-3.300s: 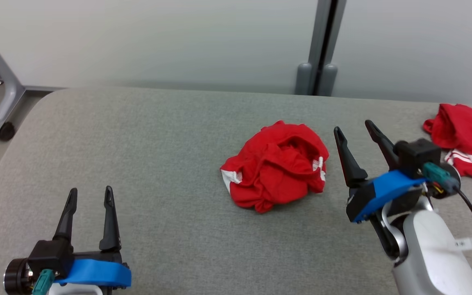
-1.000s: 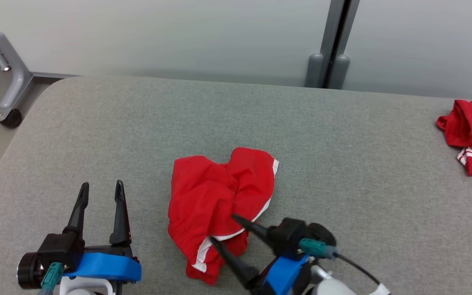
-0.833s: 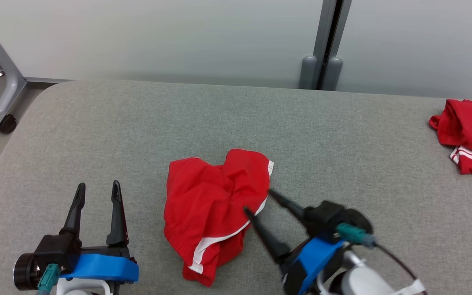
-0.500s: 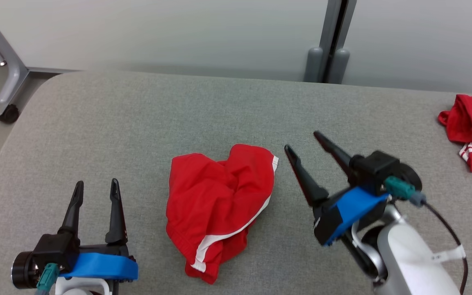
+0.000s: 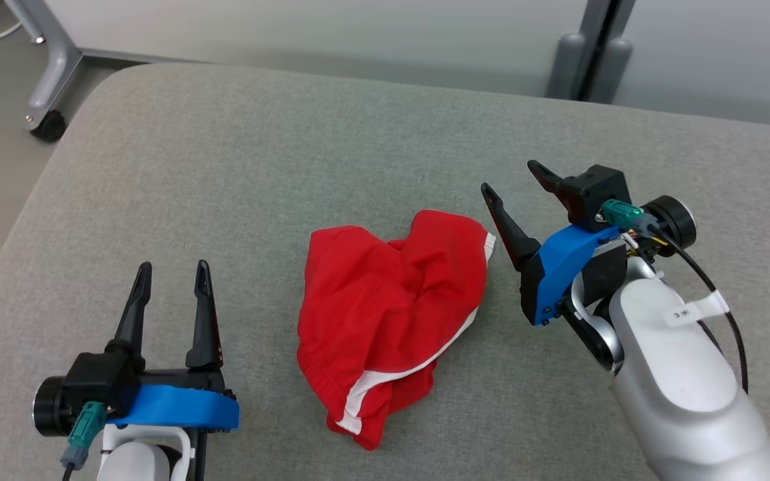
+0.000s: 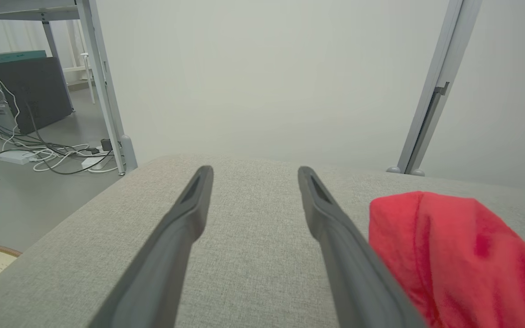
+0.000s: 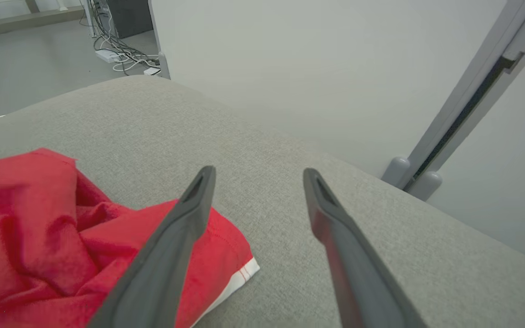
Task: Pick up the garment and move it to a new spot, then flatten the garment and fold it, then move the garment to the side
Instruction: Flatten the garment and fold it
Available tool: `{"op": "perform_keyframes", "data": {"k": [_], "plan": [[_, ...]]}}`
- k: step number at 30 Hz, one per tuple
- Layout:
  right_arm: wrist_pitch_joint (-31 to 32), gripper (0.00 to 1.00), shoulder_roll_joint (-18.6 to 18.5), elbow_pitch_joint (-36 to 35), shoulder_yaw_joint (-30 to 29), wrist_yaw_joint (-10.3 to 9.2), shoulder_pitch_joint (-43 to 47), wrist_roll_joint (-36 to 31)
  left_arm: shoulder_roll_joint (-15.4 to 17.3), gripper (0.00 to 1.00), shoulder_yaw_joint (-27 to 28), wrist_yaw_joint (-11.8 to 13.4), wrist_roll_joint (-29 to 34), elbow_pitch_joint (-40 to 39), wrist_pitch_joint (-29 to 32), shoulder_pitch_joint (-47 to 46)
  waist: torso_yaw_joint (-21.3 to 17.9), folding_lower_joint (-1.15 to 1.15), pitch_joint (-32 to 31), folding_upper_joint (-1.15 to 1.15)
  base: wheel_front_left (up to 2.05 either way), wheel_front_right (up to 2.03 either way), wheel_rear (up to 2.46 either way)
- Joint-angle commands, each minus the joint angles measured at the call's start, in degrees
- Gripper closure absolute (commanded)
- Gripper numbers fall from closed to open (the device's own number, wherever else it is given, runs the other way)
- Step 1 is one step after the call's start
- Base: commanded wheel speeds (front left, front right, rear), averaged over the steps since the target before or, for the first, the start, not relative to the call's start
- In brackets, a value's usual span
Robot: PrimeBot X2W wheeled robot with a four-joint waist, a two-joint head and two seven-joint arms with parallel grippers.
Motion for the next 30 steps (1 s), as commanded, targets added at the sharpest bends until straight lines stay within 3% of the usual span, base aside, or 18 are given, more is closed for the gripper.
{"op": "perform_keyframes", "data": {"k": [1,14,22,23,24,30], "plan": [[-0.4,0.00,-0.2,3.0,0.1,0.01,-1.5,-0.5,-0.1,0.00,-0.3,0.3,-0.6,-0.1,-0.2,-1.1,1.3,0.00,1.3,0.00,0.00,0.00,0.00],[-5.0,0.00,1.2,24.7,-0.3,0.01,-5.8,-3.9,-0.1,0.00,-2.9,1.5,-2.7,0.1,-0.2,-3.4,4.3,0.00,4.5,0.00,0.00,0.00,0.00],[-7.1,0.00,2.8,33.3,0.7,0.03,-6.4,-5.4,-0.1,0.00,-3.7,1.7,-3.0,0.8,-0.2,-3.9,4.9,0.00,3.8,0.00,0.00,0.00,0.00],[-7.3,0.89,3.0,34.1,1.4,0.03,-6.4,-5.3,-0.1,0.00,-3.7,1.7,-3.1,0.8,-0.2,-3.9,4.9,0.00,3.7,0.00,0.00,0.00,0.00],[-7.7,1.00,3.1,34.7,1.7,0.08,-6.3,-4.6,-0.1,0.00,-3.6,1.8,-3.1,0.8,-0.2,-3.8,4.8,0.00,3.5,0.00,0.00,0.00,0.00],[-12.4,1.00,2.9,35.5,2.1,0.01,-7.8,-2.3,-0.1,0.00,-3.1,1.8,-2.7,1.0,-0.2,-2.0,2.7,0.00,2.0,0.00,0.00,0.00,0.00]]}}
